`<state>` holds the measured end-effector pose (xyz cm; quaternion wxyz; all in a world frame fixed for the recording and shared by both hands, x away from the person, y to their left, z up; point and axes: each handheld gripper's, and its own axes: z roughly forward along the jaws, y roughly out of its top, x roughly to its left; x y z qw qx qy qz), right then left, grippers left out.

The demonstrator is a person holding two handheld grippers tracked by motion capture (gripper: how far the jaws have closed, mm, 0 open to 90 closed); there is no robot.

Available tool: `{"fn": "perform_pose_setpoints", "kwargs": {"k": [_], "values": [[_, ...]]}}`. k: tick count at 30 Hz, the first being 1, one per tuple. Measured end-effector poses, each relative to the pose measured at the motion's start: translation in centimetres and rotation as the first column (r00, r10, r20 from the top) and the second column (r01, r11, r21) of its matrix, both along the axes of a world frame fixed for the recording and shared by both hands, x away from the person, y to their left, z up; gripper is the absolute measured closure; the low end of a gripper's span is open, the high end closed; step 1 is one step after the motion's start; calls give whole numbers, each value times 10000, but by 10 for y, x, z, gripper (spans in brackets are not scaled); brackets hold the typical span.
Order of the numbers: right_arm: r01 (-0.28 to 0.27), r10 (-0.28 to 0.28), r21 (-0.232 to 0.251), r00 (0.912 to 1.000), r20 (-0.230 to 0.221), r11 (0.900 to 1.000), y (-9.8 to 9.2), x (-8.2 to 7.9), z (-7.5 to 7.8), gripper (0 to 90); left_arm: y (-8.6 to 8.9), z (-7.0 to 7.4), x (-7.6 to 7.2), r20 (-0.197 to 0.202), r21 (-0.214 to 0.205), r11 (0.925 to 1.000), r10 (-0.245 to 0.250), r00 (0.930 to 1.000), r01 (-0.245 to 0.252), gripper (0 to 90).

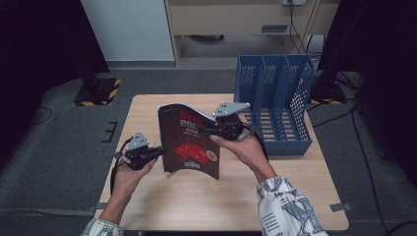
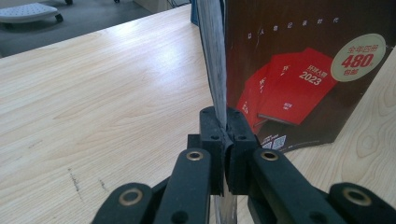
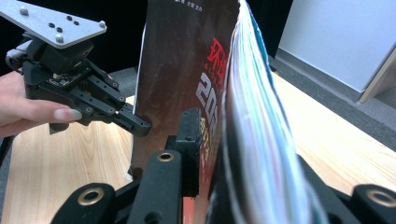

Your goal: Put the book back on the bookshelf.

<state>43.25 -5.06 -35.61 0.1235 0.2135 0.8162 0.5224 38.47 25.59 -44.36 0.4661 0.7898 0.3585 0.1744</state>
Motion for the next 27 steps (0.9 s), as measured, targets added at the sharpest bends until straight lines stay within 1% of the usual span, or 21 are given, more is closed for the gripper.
{"fn": "perform_pose_setpoints", "kwargs": {"k": [4, 7, 13, 17, 19, 23, 24, 25, 27], "values": [[-21, 20, -63, 10000, -41, 10000, 3, 0, -1, 777, 0, 0, -1, 15, -47, 10000, -58, 10000, 58, 876], [23, -23, -102, 10000, -17, 9999, 4, 0, -1, 814, 0, -1, -1, 8, -124, 9999, -22, 10000, 22, 875], [119, -119, 9, 9999, 3, 9999, 3, 0, -3, 832, 1, -3, -2, -31, -255, 9997, 31, 10000, -32, 875], [142, -142, 85, 9999, 32, 9999, 2, 0, -3, 838, 2, -3, -2, -41, -253, 9997, 55, 10000, -56, 875], [117, -117, 81, 9999, 30, 9999, 2, 0, -3, 859, 2, -4, -2, -63, -272, 9996, 106, 9999, -108, 874], [64, -64, 33, 9999, 108, 10000, 3, -2, -2, 869, 2, -5, -1, -67, -315, 9993, 206, 9998, -208, 868], [93, -94, 28, 9999, 133, 10000, 3, -3, -2, 869, 3, -6, -1, -70, -327, 9991, 257, 9996, -259, 857], [110, -110, 26, 9998, 147, 9999, 4, -3, -2, 870, 4, -7, -1, -59, -348, 9985, 423, 9991, -425, 833], [94, -94, 32, 9998, 172, 10000, 3, -3, -2, 870, 5, -11, 0, -13, -443, 9966, 697, 9976, -697, 705]]}}
